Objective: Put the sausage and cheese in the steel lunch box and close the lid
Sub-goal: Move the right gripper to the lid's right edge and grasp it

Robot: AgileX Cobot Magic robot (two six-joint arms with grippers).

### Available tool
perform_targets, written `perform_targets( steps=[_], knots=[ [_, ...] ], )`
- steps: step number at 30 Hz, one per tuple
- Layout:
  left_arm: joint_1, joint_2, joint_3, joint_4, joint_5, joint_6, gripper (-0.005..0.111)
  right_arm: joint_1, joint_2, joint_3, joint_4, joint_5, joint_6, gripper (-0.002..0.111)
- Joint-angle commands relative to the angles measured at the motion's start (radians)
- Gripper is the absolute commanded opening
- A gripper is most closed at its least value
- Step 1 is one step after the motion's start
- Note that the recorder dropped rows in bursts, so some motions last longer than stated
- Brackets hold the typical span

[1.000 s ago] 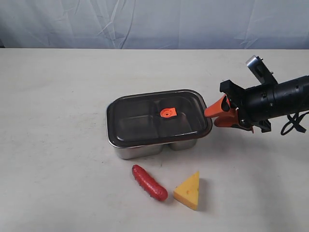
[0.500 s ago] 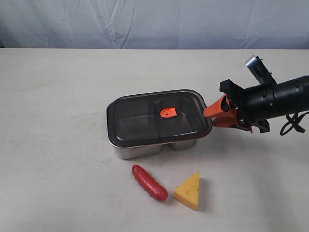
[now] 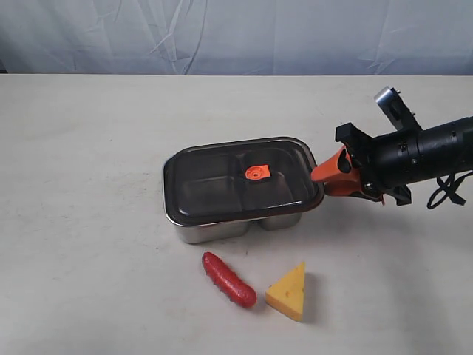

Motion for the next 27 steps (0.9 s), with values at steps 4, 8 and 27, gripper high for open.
perform_targets(
  steps=[4,8,27],
  knots=[
    [0.004,-0.006,0.004,-0.004,-0.014,-0.001,0.0,0.0,0.026,-0.003,0.01,0.015,-0.006,0.039],
    [0.004,-0.006,0.004,-0.004,-0.014,-0.001,0.0,0.0,0.026,-0.003,0.01,0.017,-0.006,0.039],
    [0.004,-0.006,0.004,-0.004,-0.014,-0.001,0.0,0.0,0.026,-0.003,0.01,0.045,-0.006,-0.001]
  ],
)
